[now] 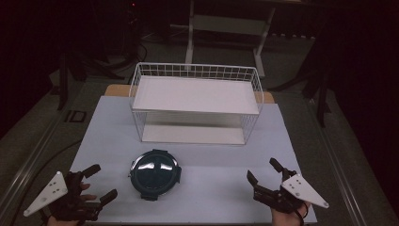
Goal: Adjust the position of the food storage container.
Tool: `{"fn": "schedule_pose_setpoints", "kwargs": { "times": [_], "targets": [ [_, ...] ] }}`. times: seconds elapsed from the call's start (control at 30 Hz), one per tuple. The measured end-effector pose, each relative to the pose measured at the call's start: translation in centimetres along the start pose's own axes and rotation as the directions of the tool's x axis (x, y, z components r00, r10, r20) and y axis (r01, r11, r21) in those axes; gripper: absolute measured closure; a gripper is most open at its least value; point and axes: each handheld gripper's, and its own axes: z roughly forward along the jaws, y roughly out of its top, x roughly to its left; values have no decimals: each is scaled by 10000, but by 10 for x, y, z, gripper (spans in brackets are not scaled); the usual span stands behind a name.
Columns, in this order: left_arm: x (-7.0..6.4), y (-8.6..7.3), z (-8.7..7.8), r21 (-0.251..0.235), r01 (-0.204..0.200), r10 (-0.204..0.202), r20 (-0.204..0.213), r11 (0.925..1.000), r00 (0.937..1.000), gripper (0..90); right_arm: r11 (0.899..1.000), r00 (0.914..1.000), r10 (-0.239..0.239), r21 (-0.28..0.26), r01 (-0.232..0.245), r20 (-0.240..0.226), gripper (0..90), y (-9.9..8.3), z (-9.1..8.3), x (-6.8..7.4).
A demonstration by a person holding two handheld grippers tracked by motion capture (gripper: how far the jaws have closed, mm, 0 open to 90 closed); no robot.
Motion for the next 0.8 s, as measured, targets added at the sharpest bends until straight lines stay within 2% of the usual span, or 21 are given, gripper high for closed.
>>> {"fn": "schedule_pose_setpoints", "kwargs": {
  "times": [0.17, 0.2, 0.27, 0.37, 0.43, 0.47, 0.5, 0.57, 0.7, 0.8],
  "targets": [
    [1, 6, -2, 1, -252, 252, 55, 9997, 9997, 1, 10000, 10000, 89, 28, -89, -26, 148, 0, 1, -1],
    [1, 6, -2, 1, -252, 252, 55, 9997, 9997, 1, 9999, 9999, 110, 33, -110, -18, 148, 0, 1, -1],
    [4, 12, -2, 75, 115, -116, 146, 9999, 9998, 1, 9999, 9999, 114, 13, -114, -39, 148, 0, 0, -1],
    [9, 18, -1, 354, -83, 76, 211, 9993, 9997, 1, 9998, 9998, 167, -46, -168, -53, 148, 1, 0, -2],
    [9, 18, -1, 354, -83, 76, 211, 9993, 9997, 1, 9998, 9998, 185, -53, -185, -60, 148, 1, 0, -2],
    [19, 24, 0, 660, -25, -3, 436, 9978, 9990, 1, 9998, 9998, 182, -30, -182, -81, 147, 0, 1, -2],
    [19, 24, 0, 660, -25, -3, 436, 9978, 9990, 1, 9998, 9998, 182, -30, -182, -81, 147, 0, 1, -2],
    [29, 27, 4, 871, 176, -228, 581, 9960, 9981, 1, 9998, 9997, 220, 6, -220, -112, 148, 0, 3, -2],
    [36, 28, 8, 1253, 93, -154, 475, 9921, 9988, 1, 9998, 9996, 194, 49, -193, -191, 148, -1, 5, -1],
    [43, 26, 13, 1435, 139, -229, 613, 9896, 9979, 1, 9998, 9996, 207, 55, -206, -217, 147, -1, 5, -1]
  ]
}}
